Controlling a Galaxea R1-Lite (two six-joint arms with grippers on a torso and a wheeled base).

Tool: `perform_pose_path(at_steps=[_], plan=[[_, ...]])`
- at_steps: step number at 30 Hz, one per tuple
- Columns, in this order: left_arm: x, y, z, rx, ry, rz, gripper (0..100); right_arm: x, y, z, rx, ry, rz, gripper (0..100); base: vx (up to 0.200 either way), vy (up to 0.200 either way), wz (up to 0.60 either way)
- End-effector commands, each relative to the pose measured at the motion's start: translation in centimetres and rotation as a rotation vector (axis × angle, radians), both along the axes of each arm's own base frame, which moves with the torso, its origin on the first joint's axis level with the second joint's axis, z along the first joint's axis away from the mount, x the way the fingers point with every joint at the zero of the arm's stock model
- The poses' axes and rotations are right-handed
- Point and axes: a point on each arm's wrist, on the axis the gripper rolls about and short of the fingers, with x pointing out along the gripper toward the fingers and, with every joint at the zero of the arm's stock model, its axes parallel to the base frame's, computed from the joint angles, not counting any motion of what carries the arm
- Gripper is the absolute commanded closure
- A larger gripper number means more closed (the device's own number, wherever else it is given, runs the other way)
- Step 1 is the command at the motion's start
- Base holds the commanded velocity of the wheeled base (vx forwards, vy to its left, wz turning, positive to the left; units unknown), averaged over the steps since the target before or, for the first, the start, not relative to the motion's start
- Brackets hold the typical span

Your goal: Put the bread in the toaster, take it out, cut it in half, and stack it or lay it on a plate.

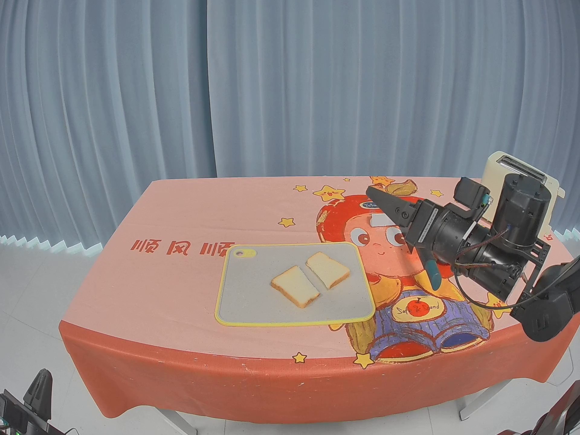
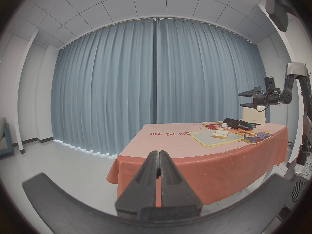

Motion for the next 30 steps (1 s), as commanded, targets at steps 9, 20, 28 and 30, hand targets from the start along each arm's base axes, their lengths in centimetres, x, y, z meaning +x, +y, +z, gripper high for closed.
perform_pose_path(at_steps=[9, 20, 28, 30], plan=[[0.1, 0.0, -0.5, 0.000, 0.019, 0.002, 100, 0.6, 1.7, 1.5, -0.080, -0.014, -0.018, 0, 0.000, 0.000, 0.00], [0.1, 0.0, -0.5, 0.000, 0.019, 0.000, 100, 1.2, 2.2, 3.2, -0.113, 0.006, -0.014, 0, 0.000, 0.000, 0.00], [0.1, 0.0, -0.5, 0.000, 0.019, 0.000, 100, 1.7, 2.8, 3.8, -0.150, 0.028, -0.005, 0, 0.000, 0.000, 0.00], [0.1, 0.0, -0.5, 0.000, 0.019, 0.000, 100, 2.0, 3.1, 4.0, -0.161, 0.033, -0.002, 0, 0.000, 0.000, 0.00]])
